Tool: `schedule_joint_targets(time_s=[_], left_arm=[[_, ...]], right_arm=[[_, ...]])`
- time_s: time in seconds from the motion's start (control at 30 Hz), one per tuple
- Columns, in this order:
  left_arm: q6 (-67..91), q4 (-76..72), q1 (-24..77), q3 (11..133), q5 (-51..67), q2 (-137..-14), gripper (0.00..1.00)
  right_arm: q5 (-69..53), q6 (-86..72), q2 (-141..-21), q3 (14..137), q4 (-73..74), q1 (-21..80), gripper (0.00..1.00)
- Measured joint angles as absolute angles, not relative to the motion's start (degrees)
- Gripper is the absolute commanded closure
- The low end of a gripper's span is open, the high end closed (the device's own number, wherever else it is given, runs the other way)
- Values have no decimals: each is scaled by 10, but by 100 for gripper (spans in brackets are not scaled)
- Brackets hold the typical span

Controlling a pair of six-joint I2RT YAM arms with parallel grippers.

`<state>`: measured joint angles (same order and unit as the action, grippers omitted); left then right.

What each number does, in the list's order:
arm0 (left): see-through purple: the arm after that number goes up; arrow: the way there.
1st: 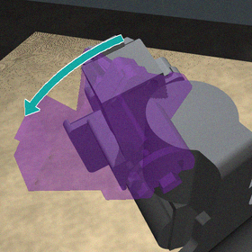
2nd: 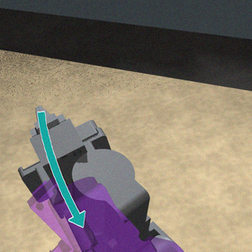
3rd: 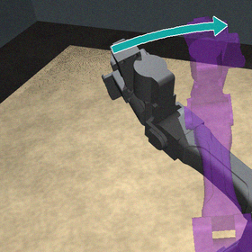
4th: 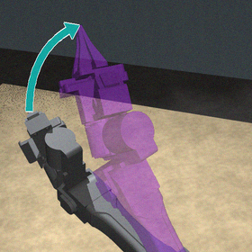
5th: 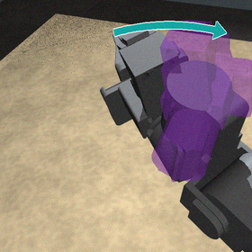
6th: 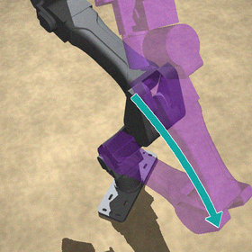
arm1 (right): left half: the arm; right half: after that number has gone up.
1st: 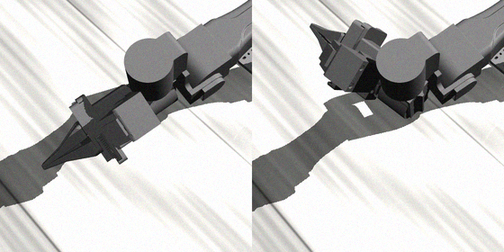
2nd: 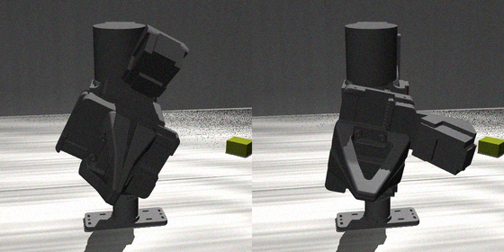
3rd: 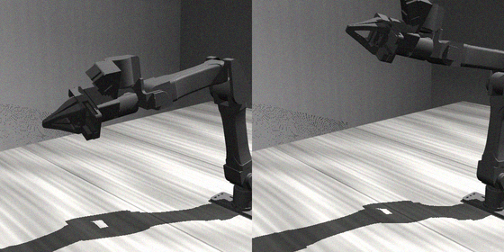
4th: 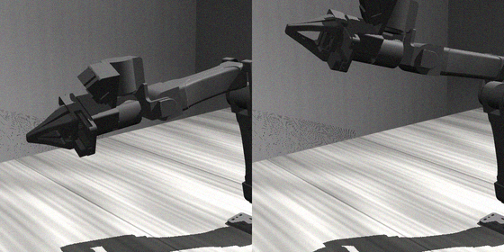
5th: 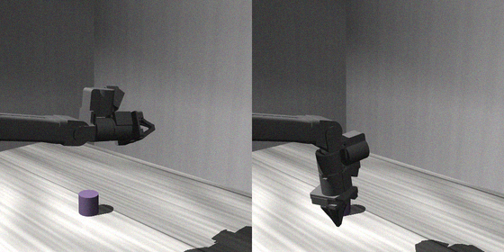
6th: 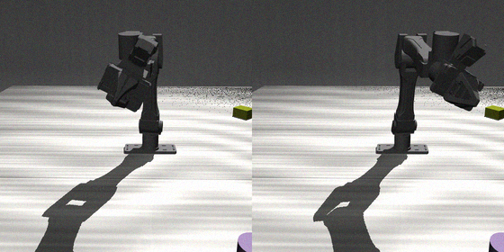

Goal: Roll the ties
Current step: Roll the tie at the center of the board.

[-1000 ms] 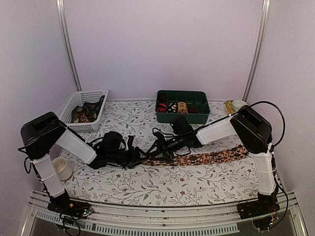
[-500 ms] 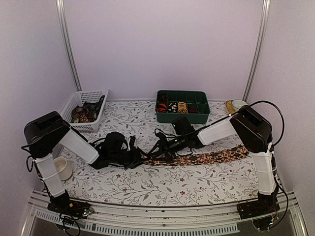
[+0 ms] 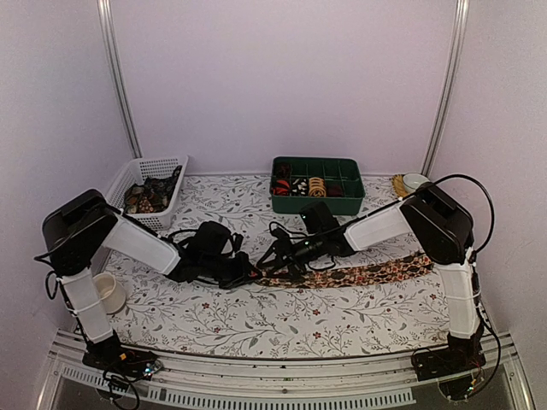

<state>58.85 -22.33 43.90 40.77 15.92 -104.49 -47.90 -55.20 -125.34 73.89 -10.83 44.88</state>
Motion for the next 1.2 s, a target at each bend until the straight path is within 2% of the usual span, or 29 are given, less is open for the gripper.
schedule_joint_targets(time_s=[0.3,0.7,1.03,1.2], left_arm=[[467,37,453,529,41,-1022,100],[359,304,471,709,-132,-1095,100],[353,433,530,824,-273,-1179,100],[360,470,555,859,-319,-1206,97]], right_arm=[[-430,-448,-1226,752,-7,417,30],[-323,-317,-1129,750,126,375,28],[-324,-295,-1125,671,121,375,28],[-339,-296,-1124,661,100,373,28]])
